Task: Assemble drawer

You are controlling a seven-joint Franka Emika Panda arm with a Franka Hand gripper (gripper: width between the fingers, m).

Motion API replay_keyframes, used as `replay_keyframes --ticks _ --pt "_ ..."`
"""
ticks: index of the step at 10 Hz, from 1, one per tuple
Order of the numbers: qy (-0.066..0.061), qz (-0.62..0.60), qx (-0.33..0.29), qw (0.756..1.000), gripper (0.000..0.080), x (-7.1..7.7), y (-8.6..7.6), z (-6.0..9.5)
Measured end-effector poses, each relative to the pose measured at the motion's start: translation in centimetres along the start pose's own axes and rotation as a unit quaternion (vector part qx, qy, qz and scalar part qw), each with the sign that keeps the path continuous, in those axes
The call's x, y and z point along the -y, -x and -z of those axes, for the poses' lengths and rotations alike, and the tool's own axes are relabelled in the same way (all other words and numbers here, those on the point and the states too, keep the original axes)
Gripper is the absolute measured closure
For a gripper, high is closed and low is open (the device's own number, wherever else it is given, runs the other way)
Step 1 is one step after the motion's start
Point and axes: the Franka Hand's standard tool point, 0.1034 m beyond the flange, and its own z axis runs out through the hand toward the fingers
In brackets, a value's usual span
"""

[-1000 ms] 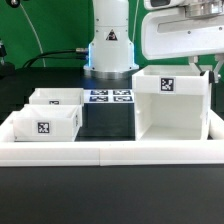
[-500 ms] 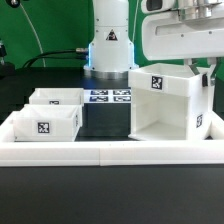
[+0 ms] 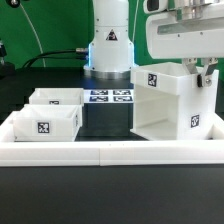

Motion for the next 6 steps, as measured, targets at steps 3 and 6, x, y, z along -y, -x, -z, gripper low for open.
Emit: replay_keyframes --ticks 3,6 --pt "-0.003 -0.093 0.007 0.996 0.0755 -0.08 -0.21 0.01" --pt "-0.016 -0.286 0.022 0.958 0.0755 0.04 -0.55 -0.10"
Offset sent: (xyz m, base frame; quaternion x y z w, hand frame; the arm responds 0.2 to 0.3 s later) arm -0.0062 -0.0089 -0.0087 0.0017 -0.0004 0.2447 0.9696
